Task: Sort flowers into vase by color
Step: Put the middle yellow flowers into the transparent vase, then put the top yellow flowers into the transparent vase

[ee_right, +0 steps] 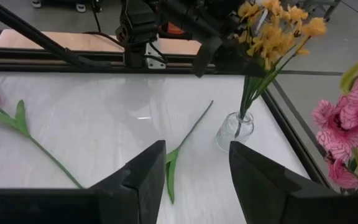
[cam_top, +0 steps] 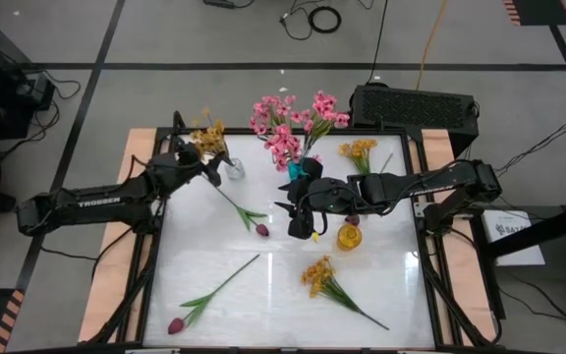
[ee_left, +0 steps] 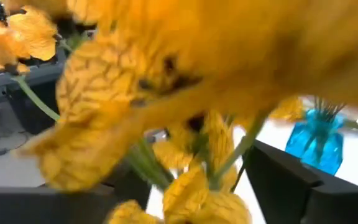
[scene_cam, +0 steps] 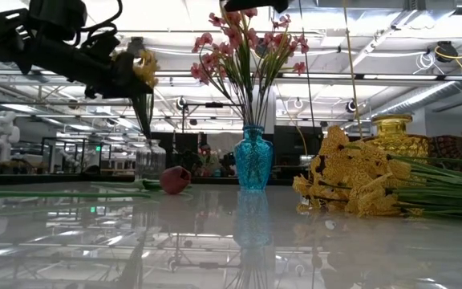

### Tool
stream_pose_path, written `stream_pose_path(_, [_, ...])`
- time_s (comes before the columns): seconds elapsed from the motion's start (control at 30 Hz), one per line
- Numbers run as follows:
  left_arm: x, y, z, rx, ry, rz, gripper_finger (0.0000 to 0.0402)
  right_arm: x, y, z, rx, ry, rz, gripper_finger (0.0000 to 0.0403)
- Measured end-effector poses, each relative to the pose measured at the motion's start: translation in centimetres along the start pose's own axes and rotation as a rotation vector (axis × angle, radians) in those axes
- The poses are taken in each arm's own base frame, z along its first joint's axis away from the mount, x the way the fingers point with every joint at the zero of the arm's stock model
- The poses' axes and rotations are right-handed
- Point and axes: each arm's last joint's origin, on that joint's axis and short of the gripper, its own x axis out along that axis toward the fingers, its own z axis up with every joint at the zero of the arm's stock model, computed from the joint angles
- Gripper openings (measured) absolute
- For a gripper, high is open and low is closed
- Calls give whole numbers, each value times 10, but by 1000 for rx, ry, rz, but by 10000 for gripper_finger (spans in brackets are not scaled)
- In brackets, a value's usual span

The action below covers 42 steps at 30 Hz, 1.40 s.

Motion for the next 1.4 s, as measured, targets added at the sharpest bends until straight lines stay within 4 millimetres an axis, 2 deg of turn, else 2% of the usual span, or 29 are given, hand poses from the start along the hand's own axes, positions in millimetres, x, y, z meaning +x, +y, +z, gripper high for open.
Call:
stream_pose_path(0.1, [-3,2,-2,11,29,23,273,0,0,-2,0,19,0,169])
stream_pose_path(0.2, [-9,4,-2,18,50,24,285,0,0,-4,5,41,-2,169])
stream_pose_path(0.63, [-49,18,3,-4,35,14,288,-2,6,-5,28,44,11,169])
stream_pose_path(0.87, [-66,22,7,-55,46,-52,288,-3,7,-6,26,54,15,169])
stream_pose_path(1.1, [-82,23,28,-207,-14,-199,288,-3,7,-10,11,89,11,169])
stream_pose_path(1.23, [-86,21,33,-261,-16,-304,288,-3,7,-10,9,93,10,169])
stream_pose_path(1.4, [-87,20,33,-271,-9,-343,288,-4,6,-12,1,113,8,169])
